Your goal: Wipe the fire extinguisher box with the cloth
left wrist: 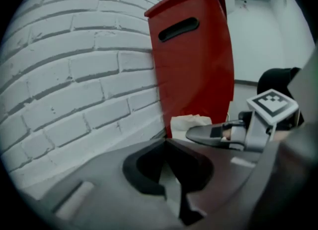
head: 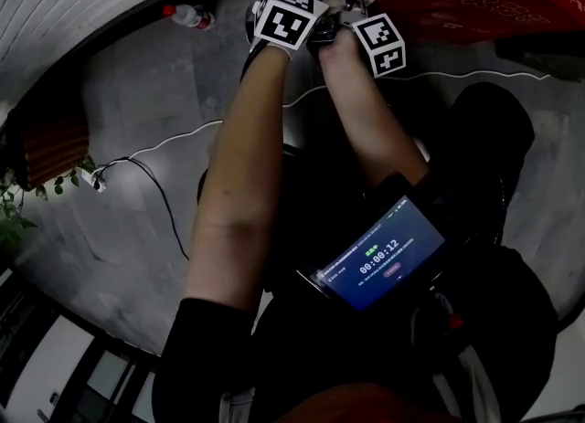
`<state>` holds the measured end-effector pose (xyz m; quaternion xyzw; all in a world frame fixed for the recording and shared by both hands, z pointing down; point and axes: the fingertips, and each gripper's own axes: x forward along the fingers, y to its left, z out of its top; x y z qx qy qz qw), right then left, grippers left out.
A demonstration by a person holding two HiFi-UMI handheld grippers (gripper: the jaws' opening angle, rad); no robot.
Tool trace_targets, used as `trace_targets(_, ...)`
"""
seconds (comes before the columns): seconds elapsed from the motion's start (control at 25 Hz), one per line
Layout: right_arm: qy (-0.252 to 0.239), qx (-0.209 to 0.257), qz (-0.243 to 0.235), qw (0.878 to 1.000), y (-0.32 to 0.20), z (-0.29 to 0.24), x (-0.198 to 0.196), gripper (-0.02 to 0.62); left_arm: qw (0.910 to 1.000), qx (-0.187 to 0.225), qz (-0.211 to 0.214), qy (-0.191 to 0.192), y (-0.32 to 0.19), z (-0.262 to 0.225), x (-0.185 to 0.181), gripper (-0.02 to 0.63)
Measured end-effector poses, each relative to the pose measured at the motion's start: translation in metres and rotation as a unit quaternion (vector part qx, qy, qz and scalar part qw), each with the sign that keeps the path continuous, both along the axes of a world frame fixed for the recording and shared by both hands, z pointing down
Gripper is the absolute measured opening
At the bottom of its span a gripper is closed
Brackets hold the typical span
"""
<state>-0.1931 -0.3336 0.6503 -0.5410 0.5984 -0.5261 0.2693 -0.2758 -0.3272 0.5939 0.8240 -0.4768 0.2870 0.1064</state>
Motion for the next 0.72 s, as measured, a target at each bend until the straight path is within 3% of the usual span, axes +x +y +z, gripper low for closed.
trace_targets(0.24,0.0,-0.04,-0.001,0.999,0.001,0.05,0.002,0.124,0.9972,-0.044,0.041,-0.044,0.003,0.042,0.021,0.003)
trace_targets(0.56,-0.025,-0.09,0.007,0.996,0.006,0.12,0.007,0.124,0.9933,-0.075,0.065,-0.058,0.004,0.072,0.033,0.003)
trace_targets(0.72,-0.009,-0.104,-0.007,0.995,0.012,0.148,0.011,0.124,0.9905,-0.095,0.07,-0.07,0.006,0.088,0.033,0.003)
